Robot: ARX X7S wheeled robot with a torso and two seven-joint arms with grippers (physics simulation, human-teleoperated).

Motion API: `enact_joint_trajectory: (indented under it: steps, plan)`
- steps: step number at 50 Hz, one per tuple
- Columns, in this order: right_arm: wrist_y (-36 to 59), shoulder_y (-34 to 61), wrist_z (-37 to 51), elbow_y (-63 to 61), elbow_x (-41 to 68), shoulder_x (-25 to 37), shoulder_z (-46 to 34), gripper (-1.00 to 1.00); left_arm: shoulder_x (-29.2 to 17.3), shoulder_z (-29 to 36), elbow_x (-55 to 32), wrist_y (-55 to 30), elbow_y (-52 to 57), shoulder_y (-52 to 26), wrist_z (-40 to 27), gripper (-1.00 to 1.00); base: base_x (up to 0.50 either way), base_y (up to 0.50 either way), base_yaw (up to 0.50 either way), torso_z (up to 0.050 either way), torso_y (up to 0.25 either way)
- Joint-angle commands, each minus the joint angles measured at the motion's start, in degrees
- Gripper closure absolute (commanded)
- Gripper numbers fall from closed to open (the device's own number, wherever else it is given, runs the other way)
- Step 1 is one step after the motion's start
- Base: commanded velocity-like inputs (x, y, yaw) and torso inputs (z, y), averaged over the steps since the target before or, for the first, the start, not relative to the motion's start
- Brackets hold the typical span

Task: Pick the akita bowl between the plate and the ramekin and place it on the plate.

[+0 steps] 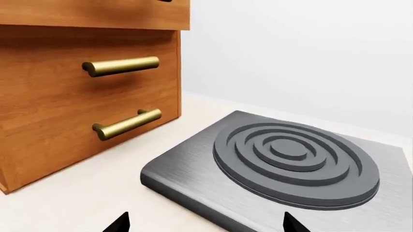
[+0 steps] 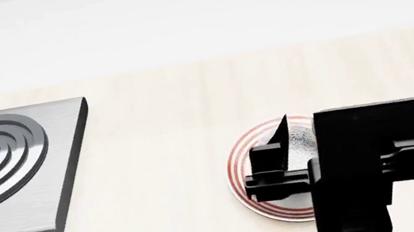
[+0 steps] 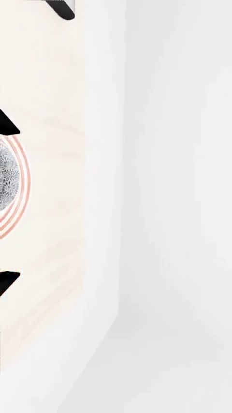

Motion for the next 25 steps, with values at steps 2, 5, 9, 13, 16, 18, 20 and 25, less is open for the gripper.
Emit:
enact_joint_trajectory:
  steps: [2,5,9,13,16,18,20,25]
  plan:
    - [-1.56,-5.45,0.91,-5.18,-2.95,0.74,-0.97,-1.0,1.02,-1.33,-0.37,0.18,0.83,0.43,2.3,-1.0,0.0,0.0,0.0,0.0,0.0]
    - [-2.6,-6.78,1.3,-5.43,-3.33,1.26,-0.94,-1.0,1.03,-1.29,-0.37,0.28,0.85,0.51,2.3,-1.0,0.0,0.0,0.0,0.0,0.0]
    - [-3.35,-8.34,2.15,-5.87,-4.43,2.22,-1.74,-1.0,1.05,-1.19,-0.28,0.44,0.94,0.66,2.23,-1.0,0.0,0.0,0.0,0.0,0.0]
    - [-3.26,-9.83,3.02,-7.72,-4.64,2.33,-1.17,-1.0,1.02,-1.15,-0.39,0.43,0.89,0.64,2.33,-1.0,0.0,0.0,0.0,0.0,0.0]
    - [-3.72,-10.95,3.68,-7.9,-5.34,2.8,-1.64,-1.0,0.88,-1.22,-0.69,0.07,1.5,0.83,2.28,-1.0,0.0,0.0,0.0,0.0,0.0]
    - [-3.82,-11.08,3.86,-8.12,-5.5,2.98,-1.81,-1.0,0.82,-1.24,-0.84,0.01,1.88,1.05,2.31,-1.0,0.0,0.0,0.0,0.0,0.0]
    - [-3.34,-11.38,4.13,-9.33,-5.75,3.31,-2.07,-1.0,0.96,-1.09,-0.64,0.39,1.59,1.0,2.34,-1.0,0.0,0.0,0.0,0.0,0.0]
    - [-4.9,-11.74,4.28,-8.14,-6.37,4.16,-2.82,-1.0,1.09,-0.85,-0.49,0.17,3.16,2.01,1.73,-1.0,0.0,0.0,0.0,0.0,0.0]
